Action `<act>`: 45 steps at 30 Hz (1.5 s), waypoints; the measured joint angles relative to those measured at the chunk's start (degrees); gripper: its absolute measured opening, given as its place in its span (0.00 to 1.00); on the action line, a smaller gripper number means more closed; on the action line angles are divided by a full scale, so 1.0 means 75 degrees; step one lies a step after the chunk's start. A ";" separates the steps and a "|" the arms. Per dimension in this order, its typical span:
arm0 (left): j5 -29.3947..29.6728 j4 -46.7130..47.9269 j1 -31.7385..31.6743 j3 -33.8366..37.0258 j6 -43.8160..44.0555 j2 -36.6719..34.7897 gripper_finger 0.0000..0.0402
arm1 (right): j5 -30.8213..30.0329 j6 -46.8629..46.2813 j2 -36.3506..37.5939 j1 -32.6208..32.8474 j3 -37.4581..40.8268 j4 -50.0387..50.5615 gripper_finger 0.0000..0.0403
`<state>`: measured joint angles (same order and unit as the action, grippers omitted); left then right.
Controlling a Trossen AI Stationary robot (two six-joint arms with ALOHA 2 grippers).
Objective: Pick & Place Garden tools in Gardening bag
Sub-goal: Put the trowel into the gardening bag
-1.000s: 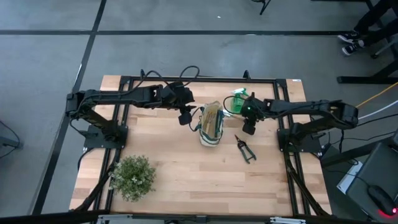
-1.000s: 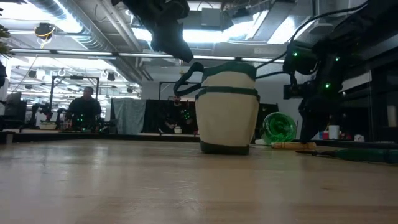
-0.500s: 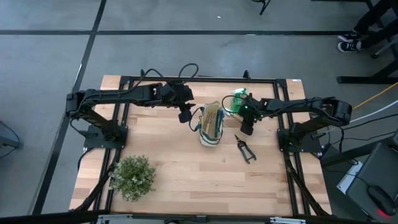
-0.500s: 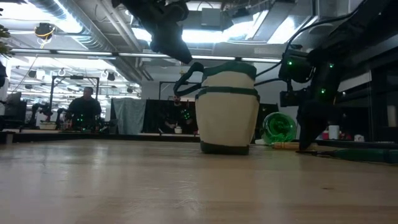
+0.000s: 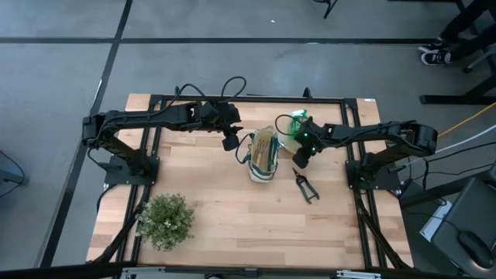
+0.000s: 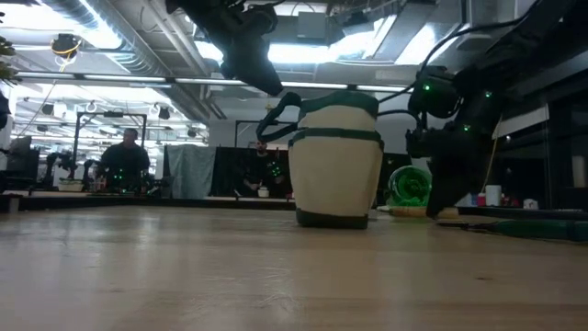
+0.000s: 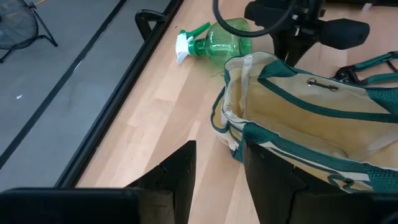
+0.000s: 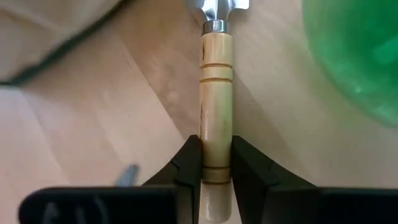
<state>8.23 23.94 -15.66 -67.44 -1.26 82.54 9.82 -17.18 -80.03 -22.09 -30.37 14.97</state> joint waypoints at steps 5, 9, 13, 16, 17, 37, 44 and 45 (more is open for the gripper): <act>0.0000 0.0003 0.0000 0.0000 0.0007 0.0000 0.32 | 0.0038 -0.1648 0.0003 0.0182 0.0000 -0.0060 0.15; 0.0000 0.0000 0.0000 0.0000 0.0077 0.0000 0.32 | 0.0038 -0.2761 0.0011 0.0520 0.0000 -0.0111 0.15; 0.0002 0.0000 0.0023 0.0000 0.0073 0.0000 0.32 | 0.0054 -0.3740 0.0092 0.0927 0.0000 -0.0269 0.15; 0.0000 0.0000 0.0023 0.0000 0.0076 0.0000 0.32 | 0.0034 -0.4382 0.0257 0.1221 -0.0006 -0.0558 0.15; -0.0001 0.0000 0.0023 0.0000 0.0090 0.0000 0.32 | -0.0083 -0.4649 0.0339 0.1332 -0.0008 -0.0572 0.15; -0.0114 -0.0039 0.0032 0.0000 0.0691 0.0000 0.32 | -0.2584 -0.5834 0.2593 0.2061 -0.0009 -0.1554 0.15; -0.0116 -0.0195 0.0032 0.0000 0.0897 0.0000 0.32 | -0.2976 -0.5331 0.3189 0.2061 -0.0009 -0.2554 0.15; -0.0119 -0.0224 0.0032 0.0000 0.0975 0.0000 0.32 | -0.3026 -0.5243 0.3249 0.2061 -0.0009 -0.2780 0.15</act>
<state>7.34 22.26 -15.42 -67.44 6.05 82.54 -12.88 -56.50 -55.66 -6.63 -30.44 -5.88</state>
